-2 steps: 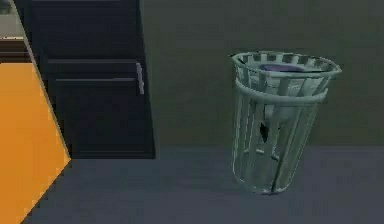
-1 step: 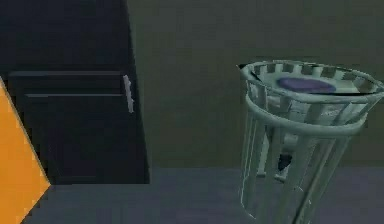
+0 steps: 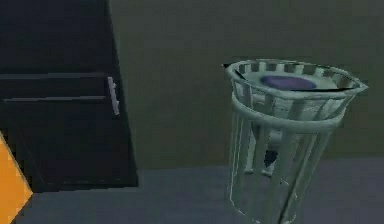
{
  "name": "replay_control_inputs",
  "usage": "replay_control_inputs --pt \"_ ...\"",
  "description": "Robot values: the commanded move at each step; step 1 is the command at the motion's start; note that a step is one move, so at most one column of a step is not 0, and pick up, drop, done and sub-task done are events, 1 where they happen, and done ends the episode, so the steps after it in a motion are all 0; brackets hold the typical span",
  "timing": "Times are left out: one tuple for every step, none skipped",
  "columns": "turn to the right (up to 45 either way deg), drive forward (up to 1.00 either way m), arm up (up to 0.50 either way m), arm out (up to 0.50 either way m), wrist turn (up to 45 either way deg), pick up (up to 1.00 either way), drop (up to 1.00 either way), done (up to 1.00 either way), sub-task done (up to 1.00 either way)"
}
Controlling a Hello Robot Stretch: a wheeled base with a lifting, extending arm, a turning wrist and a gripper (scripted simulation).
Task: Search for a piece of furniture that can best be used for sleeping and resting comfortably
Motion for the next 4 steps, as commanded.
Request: replay_control_inputs --pt "0.0 0.15 0.0 0.0 0.0 0.0 0.0 0.0 0.0" --pt "-45.0 0.0 0.0 0.0 0.0 0.0 0.0 0.0 0.0" --pt "-24.0 0.0 0.0 0.0 0.0 0.0 0.0 0.0 0.0" --pt "0.0 1.0 0.0 0.0 0.0 0.0 0.0 0.0 0.0"
